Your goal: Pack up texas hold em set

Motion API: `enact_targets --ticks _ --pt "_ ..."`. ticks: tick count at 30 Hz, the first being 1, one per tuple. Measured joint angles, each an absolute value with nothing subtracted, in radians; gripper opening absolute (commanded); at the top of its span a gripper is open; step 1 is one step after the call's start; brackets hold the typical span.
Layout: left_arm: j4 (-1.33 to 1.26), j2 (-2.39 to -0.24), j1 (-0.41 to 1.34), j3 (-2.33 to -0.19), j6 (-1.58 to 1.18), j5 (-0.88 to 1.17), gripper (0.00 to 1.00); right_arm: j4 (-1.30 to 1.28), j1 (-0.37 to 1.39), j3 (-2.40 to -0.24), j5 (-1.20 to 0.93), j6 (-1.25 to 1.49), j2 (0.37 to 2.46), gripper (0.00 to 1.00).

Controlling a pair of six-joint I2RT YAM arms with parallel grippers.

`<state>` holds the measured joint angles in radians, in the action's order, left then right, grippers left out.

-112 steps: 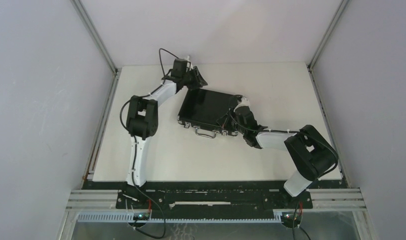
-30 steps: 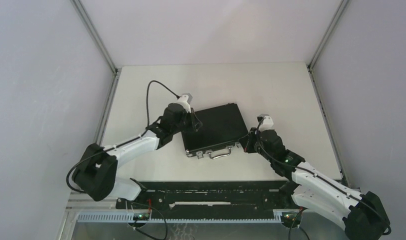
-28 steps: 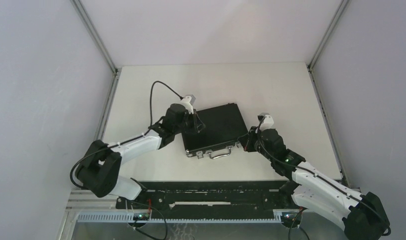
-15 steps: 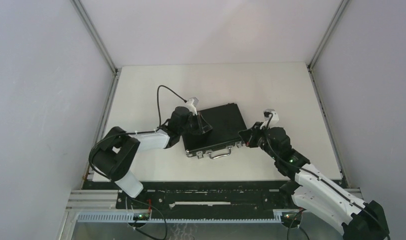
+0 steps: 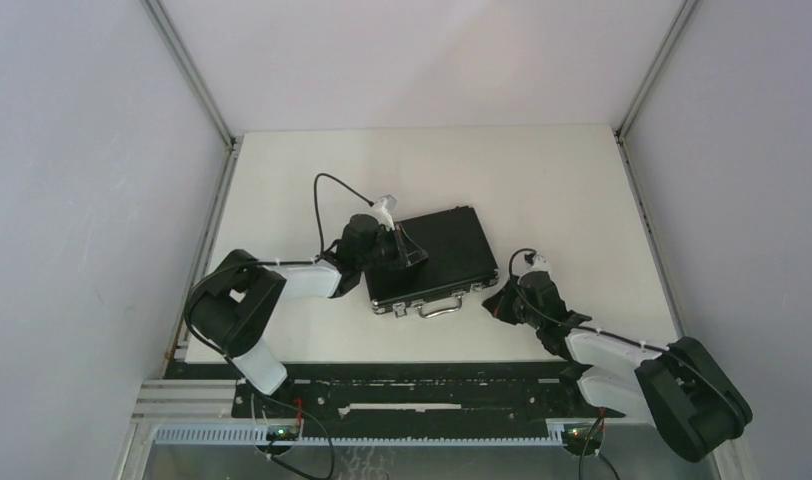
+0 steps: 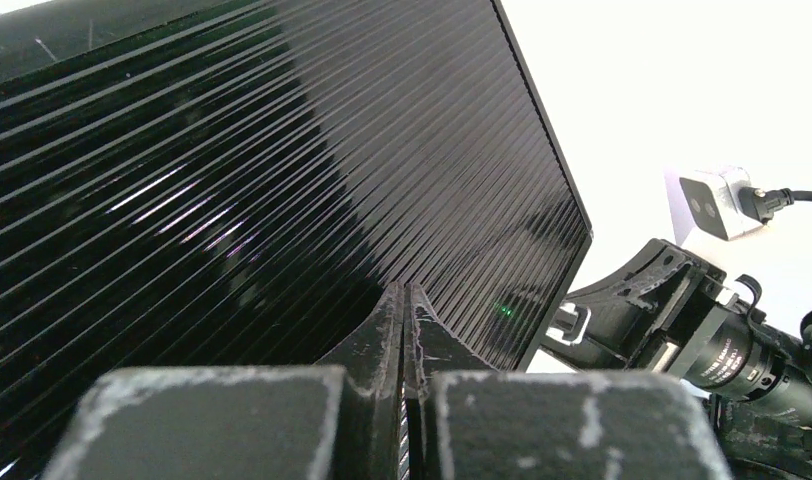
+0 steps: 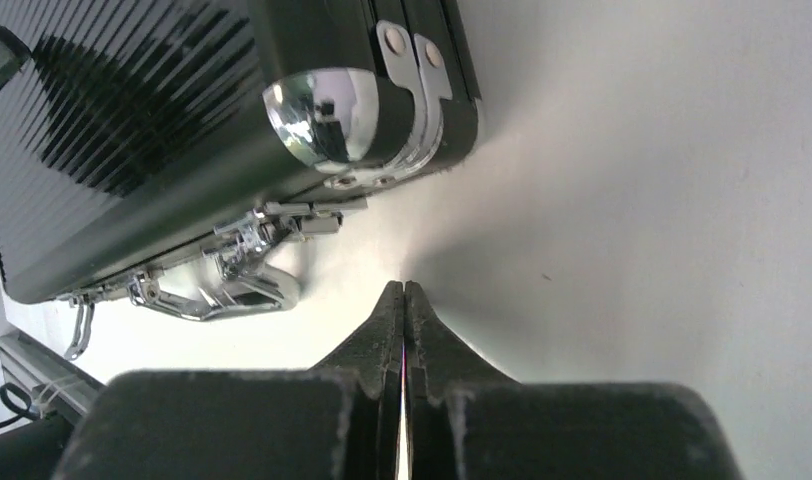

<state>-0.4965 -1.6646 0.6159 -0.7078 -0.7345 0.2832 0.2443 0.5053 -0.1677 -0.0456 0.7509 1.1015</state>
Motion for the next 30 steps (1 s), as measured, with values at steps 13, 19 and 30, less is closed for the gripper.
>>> enact_targets --ticks 13,19,30 --pt "-0.495 -1.665 0.615 -0.708 -0.735 0.286 0.0 0.014 0.496 -0.359 -0.102 0.717 0.635 0.0" --pt "-0.488 -1.662 0.615 -0.708 -0.735 0.285 0.0 0.106 0.453 -0.349 -0.136 0.704 0.84 0.0" --pt "-0.473 -1.655 0.615 -0.708 -0.735 0.293 0.0 0.288 0.45 -0.145 -0.174 0.762 1.117 0.0"
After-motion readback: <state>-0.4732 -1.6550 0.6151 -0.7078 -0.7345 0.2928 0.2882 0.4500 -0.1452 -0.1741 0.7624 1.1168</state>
